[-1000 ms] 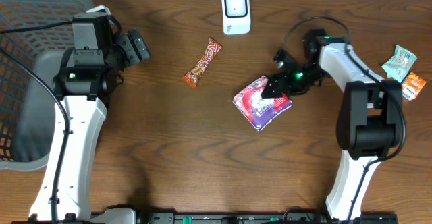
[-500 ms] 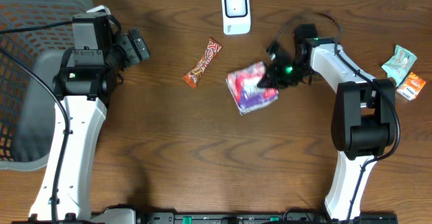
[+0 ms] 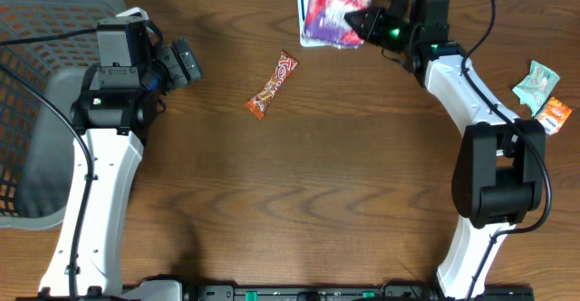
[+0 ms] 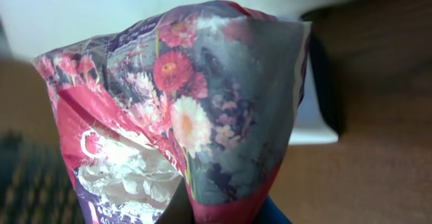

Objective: Scan the item barcode
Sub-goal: 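Hold the red-purple bag under the scanner window with the right gripper, then carry the bag to the right edge and release it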

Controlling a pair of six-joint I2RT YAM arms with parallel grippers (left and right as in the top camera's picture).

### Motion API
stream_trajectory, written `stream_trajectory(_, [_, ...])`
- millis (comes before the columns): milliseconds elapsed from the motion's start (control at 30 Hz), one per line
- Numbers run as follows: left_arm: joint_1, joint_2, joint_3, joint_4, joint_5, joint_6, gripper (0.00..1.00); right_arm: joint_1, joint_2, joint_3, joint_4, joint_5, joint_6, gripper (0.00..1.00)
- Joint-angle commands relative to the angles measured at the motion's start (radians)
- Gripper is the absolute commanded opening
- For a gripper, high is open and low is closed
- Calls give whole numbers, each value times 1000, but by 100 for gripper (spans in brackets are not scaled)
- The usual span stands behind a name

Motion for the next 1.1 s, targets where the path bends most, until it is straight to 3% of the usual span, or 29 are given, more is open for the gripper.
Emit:
stream_trajectory(0, [0, 5, 12, 1, -5, -2, 98, 31, -19, 13, 61, 188, 196, 2])
stream_trajectory(333, [0, 5, 12, 1, -5, -2, 98, 140, -11, 13, 127, 557, 246, 1])
stream_trajectory(600, [0, 5, 12, 1, -5, -2, 98, 184, -8, 16, 52, 709, 93, 1])
stream_trajectory(867, [0, 5, 12, 1, -5, -2, 98, 80, -9, 128, -100, 710, 71, 1])
stream_trajectory(1067, [0, 5, 12, 1, -5, -2, 98, -92, -31, 251, -361, 715, 32, 1])
